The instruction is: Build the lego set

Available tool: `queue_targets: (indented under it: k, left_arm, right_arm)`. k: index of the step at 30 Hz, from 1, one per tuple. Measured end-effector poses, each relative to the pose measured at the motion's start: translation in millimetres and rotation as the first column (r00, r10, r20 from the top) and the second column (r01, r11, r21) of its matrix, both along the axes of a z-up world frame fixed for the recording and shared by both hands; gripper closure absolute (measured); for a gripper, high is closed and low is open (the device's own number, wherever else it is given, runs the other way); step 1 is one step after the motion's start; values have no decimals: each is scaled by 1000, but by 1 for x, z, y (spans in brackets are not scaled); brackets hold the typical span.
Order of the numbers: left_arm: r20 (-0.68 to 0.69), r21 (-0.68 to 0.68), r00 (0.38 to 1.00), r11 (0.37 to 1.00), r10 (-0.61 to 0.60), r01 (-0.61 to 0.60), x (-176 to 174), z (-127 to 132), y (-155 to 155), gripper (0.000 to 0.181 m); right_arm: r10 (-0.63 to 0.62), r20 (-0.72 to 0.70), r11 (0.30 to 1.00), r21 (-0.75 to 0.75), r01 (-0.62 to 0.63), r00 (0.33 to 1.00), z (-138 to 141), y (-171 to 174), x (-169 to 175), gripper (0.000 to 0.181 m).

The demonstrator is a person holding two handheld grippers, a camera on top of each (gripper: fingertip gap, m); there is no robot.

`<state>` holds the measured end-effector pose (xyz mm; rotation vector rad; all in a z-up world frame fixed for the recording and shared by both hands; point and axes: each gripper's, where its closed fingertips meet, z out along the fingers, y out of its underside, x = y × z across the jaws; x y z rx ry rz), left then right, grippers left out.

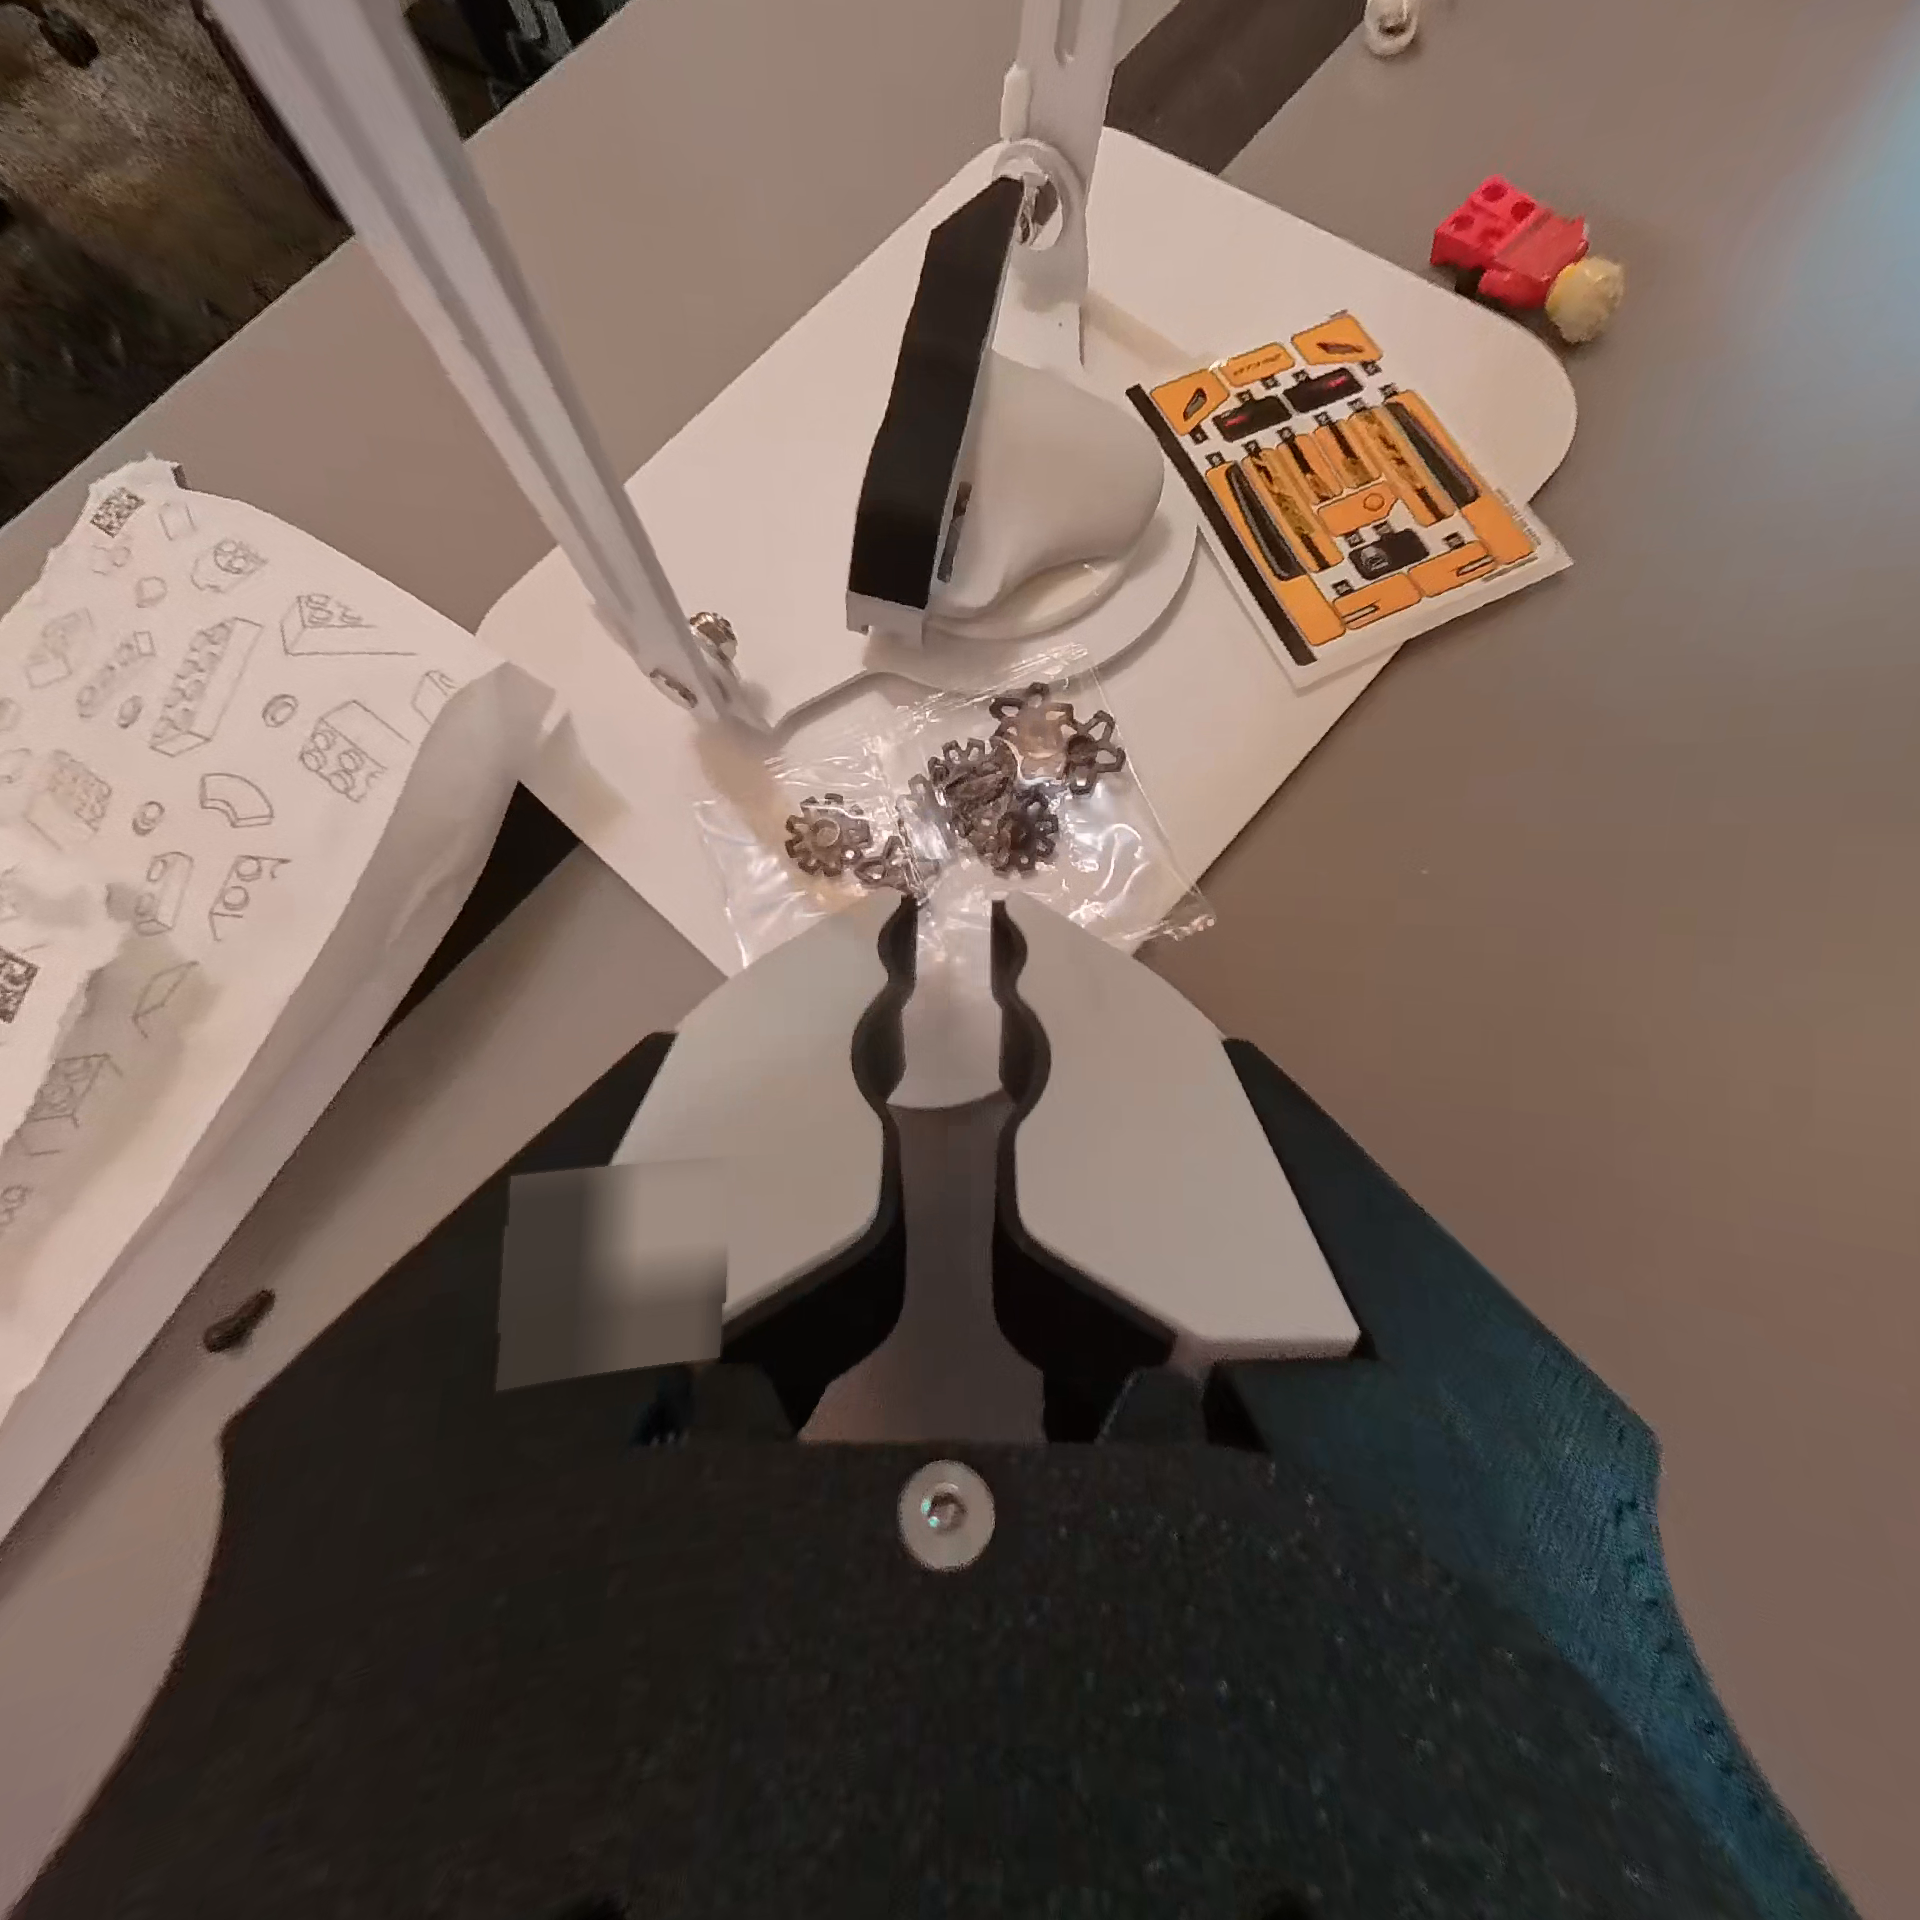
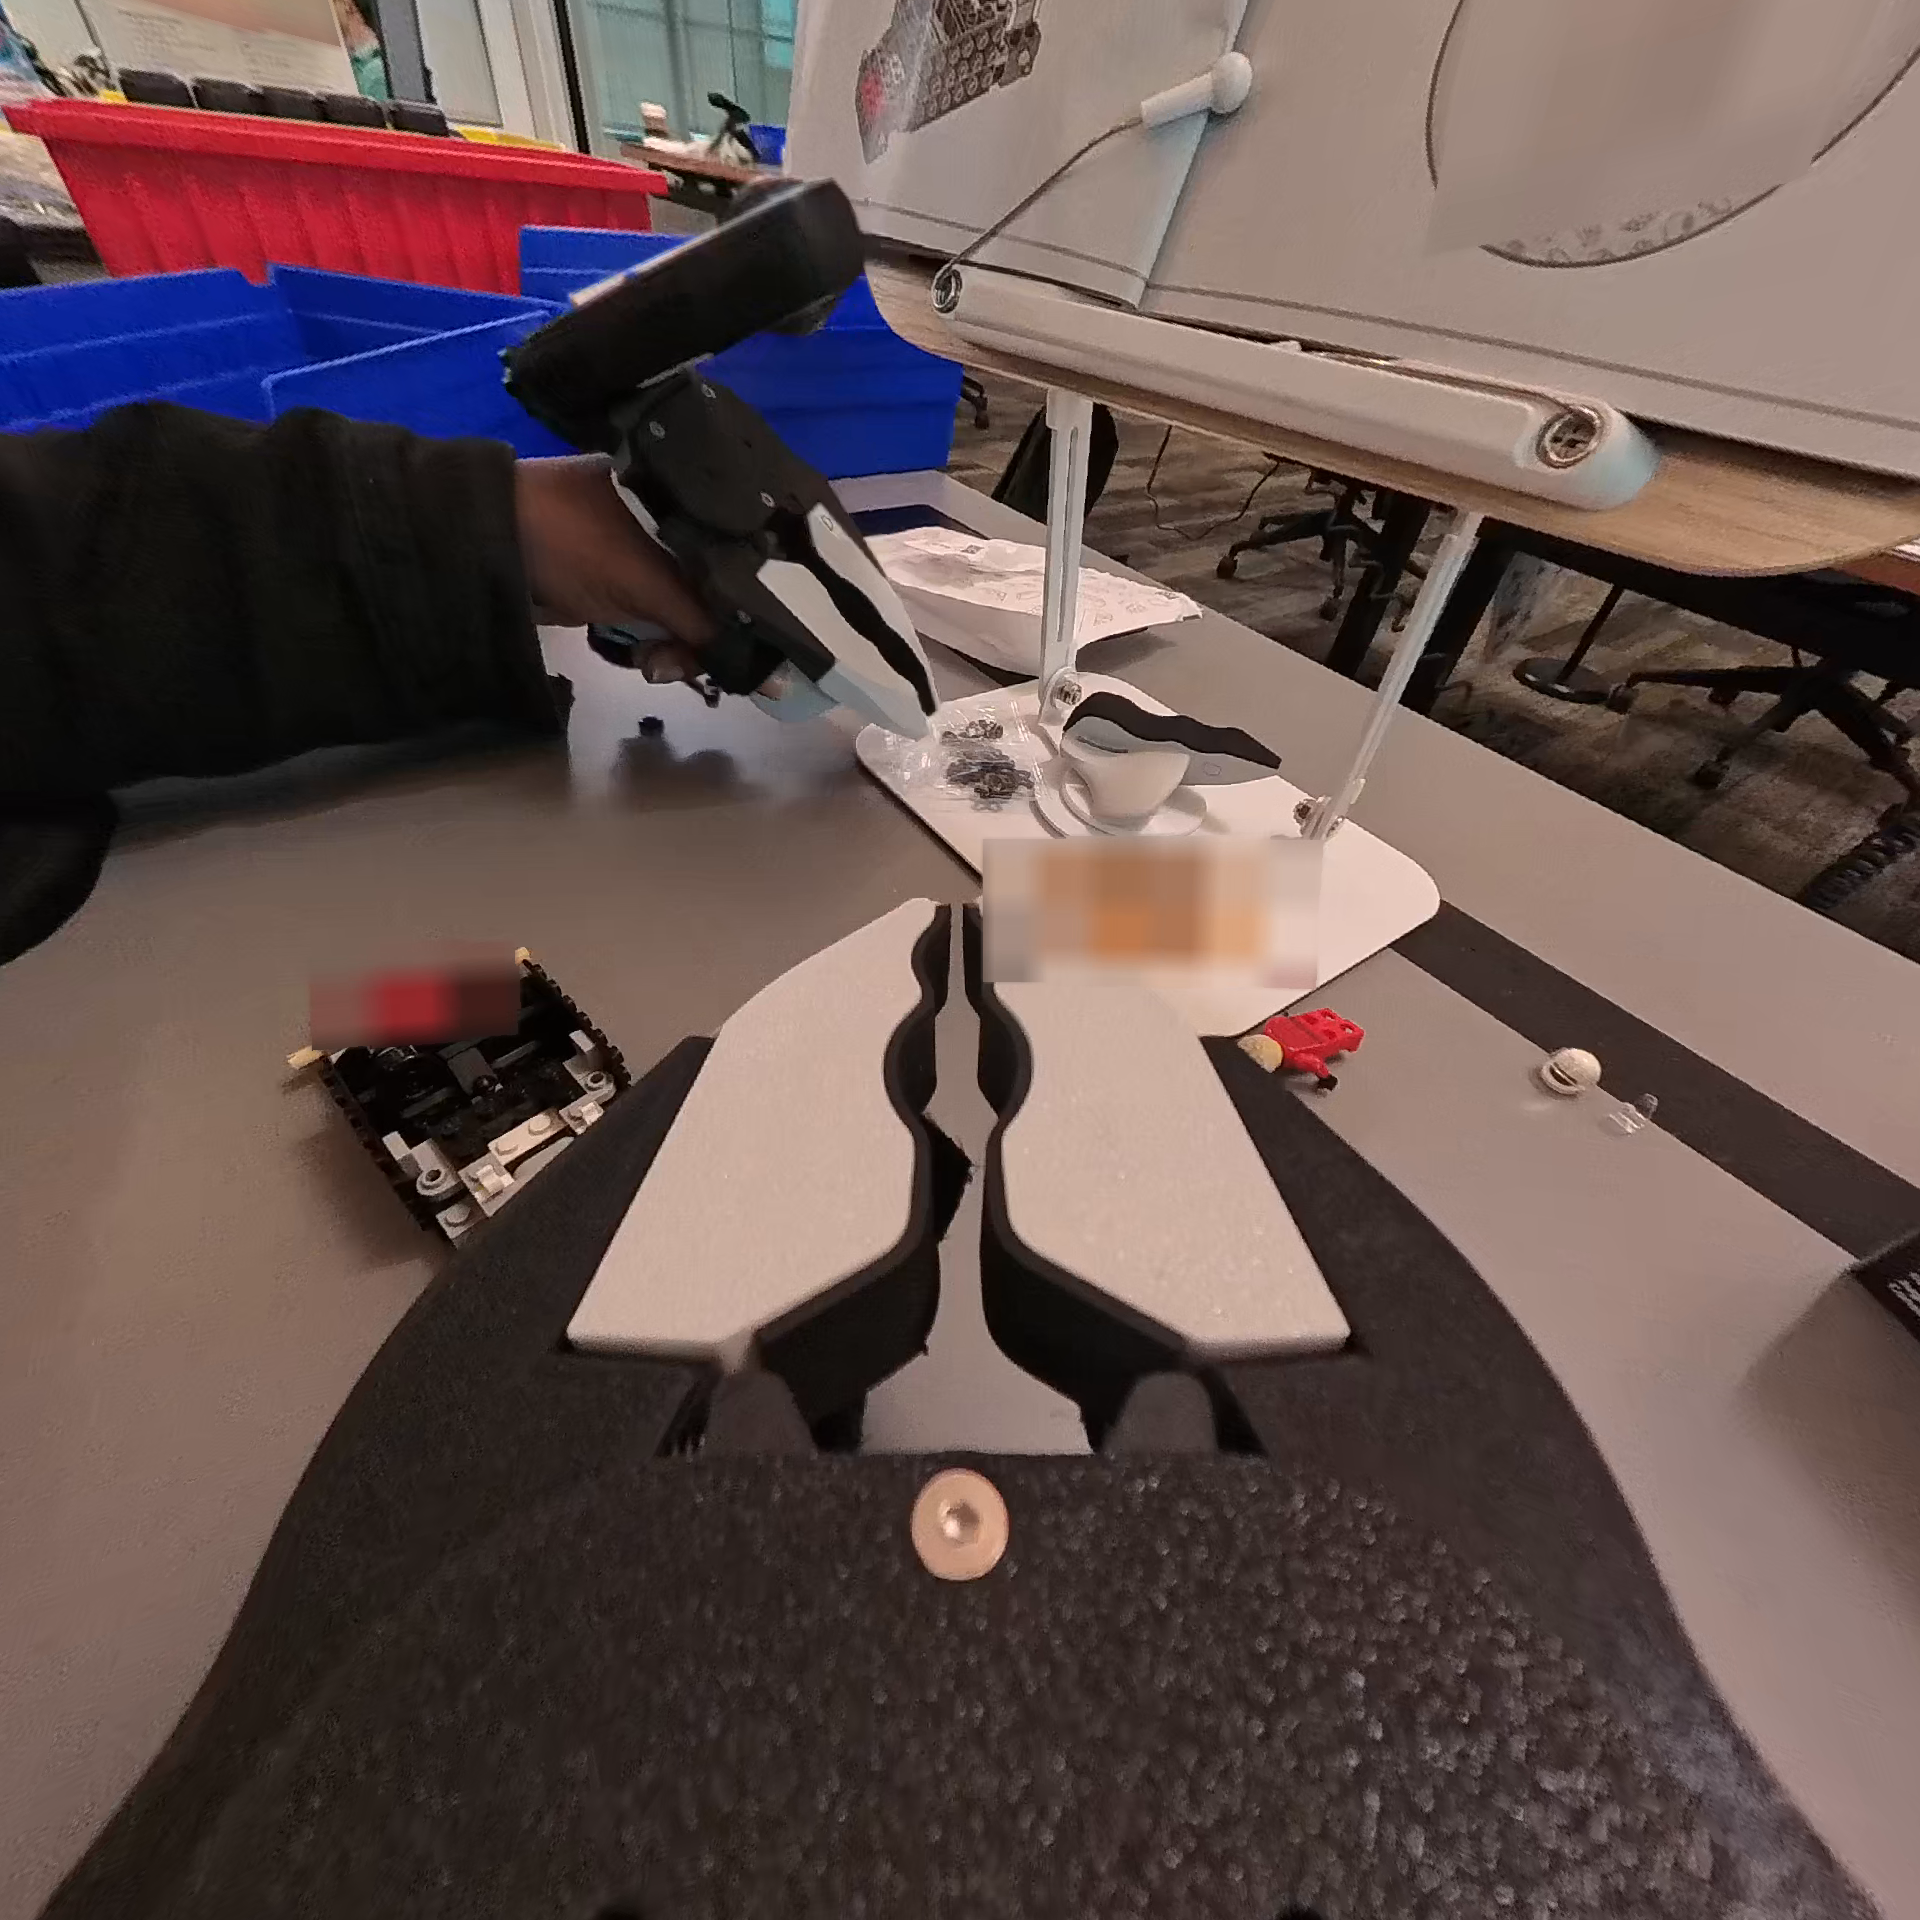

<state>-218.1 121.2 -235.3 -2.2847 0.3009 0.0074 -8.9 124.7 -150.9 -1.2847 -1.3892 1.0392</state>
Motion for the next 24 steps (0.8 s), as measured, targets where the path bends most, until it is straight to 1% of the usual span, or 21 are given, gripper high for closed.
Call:
queue_targets:
  k: [5, 9, 12, 14, 15, 17, 20, 24]
  left_arm:
    - [37, 57, 999, 998, 28, -30, -11, 15, -19, 167]
    - [51, 53, 996, 996, 72, -75, -27, 18, -33, 167]
    - [-17, 8, 987, 987, 159, -159, -55, 11, -45, 165]
    - [-102, -8, 961, 966, 255, -257, -84, 9, -57, 165]
    - [-123, -9, 944, 951, 305, -309, -97, 8, -63, 164]
    - [-105, -1, 909, 914, 403, -406, -121, 7, -71, 162]
    - [-22, 30, 880, 880, 475, -474, -140, 2, -66, 157]
    - [-17, 20, 865, 865, 502, -502, -153, -11, -52, 155]
  right_arm:
    - [4, 4, 1000, -6, -4, 1000, -2, 0, 0, 179]
    - [8, 7, 1000, -7, -7, 1000, -2, -1, 0, 179]
    - [10, 7, 1000, -5, -9, 1000, -2, -2, 0, 179]
    - [9, 6, 1000, -6, -9, 1000, -2, -2, 0, 179]
    - [9, 6, 1000, -7, -9, 1000, -2, -1, 0, 179]
    - [11, 5, 1000, -15, -11, 1000, -2, -1, 0, 179]
    - [18, 11, 999, -27, -18, 1000, -5, -2, -2, 179]
    - [18, 17, 1000, -26, -18, 1000, -6, -2, -2, 179]
